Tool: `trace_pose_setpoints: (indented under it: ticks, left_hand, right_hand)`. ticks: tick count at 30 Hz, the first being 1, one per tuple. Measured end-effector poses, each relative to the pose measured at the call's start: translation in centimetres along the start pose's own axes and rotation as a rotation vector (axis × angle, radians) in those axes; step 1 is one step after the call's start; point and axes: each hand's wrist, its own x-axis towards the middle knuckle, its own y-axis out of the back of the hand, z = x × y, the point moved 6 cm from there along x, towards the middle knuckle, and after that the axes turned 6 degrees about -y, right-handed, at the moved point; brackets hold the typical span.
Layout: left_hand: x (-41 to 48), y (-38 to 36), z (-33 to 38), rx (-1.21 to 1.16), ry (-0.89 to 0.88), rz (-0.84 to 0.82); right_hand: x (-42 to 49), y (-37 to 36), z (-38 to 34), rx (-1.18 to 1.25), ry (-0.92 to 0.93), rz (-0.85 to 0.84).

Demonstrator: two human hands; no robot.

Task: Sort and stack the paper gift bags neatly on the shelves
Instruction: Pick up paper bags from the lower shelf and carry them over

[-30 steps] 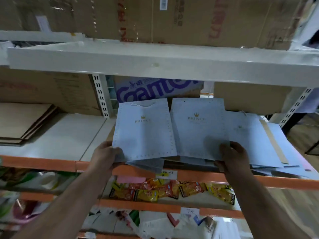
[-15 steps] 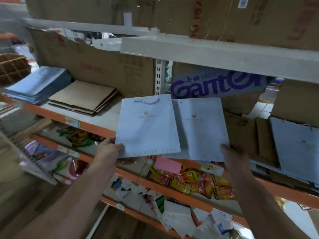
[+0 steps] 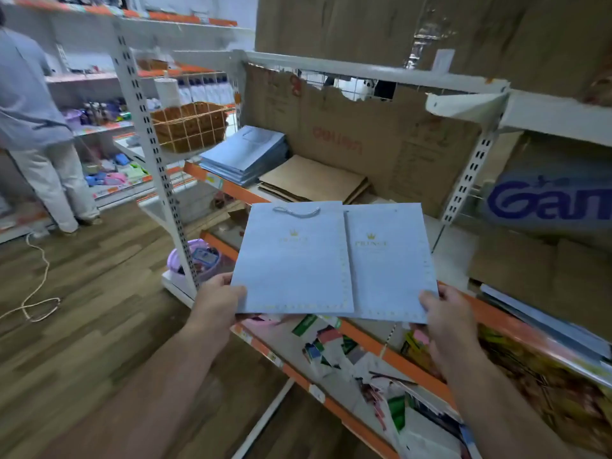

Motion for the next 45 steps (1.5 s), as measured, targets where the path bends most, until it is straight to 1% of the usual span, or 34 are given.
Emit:
trace_pose_setpoints:
  ticks: [5,7,12,14,18,23,29,33,37,42,45]
  left_hand:
    - [2.4,6.8,1.2,-0.007,0.004,0.041]
    - [3.4,8.4,1.8,0.001,-0.009,0.043]
    - [6.9,10.7,3.0,-0.034,0.037,-0.006]
    - [8.9,11.0,3.8,-0.042,0.033,-0.022]
    - [13.8,10.7,6.1,-0.069,0.009,0.000]
    - [22.4,10.5,8.6,-0.076,-0.013,0.094]
    - [30.0,8.7,12.4,-0.116,-0.041,0.135]
    - [34.7,7.7,13.7,-0.134,-0.039,0.136]
    - [39.6,6.6,15.0,-0.134,-0.026,0.107]
    - [47.3,5.4,16.3,-0.146,-0.026,0.076]
    - [52.5,5.1,17.2,-0.087,-0.044,0.047]
  right_hand:
    - [-1.9,-7.7,-0.6,-0.015,-0.005,-0.051]
    - [-1.7,-10.1,-1.0,-0.033,-0.006,-0.056]
    - [0.4,-15.3,-1.9,-0.067,-0.007,-0.058]
    - [1.8,-17.5,-2.7,-0.045,-0.006,-0.073]
    - [5.5,-22.3,-4.3,0.005,0.009,-0.102]
    - [11.3,-27.4,-6.6,0.067,0.007,-0.106]
    - [17.6,-32.2,-9.4,0.094,0.008,-0.136]
    - [20.5,-34.0,-10.1,0.101,0.005,-0.099]
    - [23.0,-35.3,-9.6,0.095,-0.022,-0.025]
    - [24.0,-37.2,-9.4,0.087,-0.057,0.074]
    - [23.9,-38.6,-9.7,0.096,-0.049,0.146]
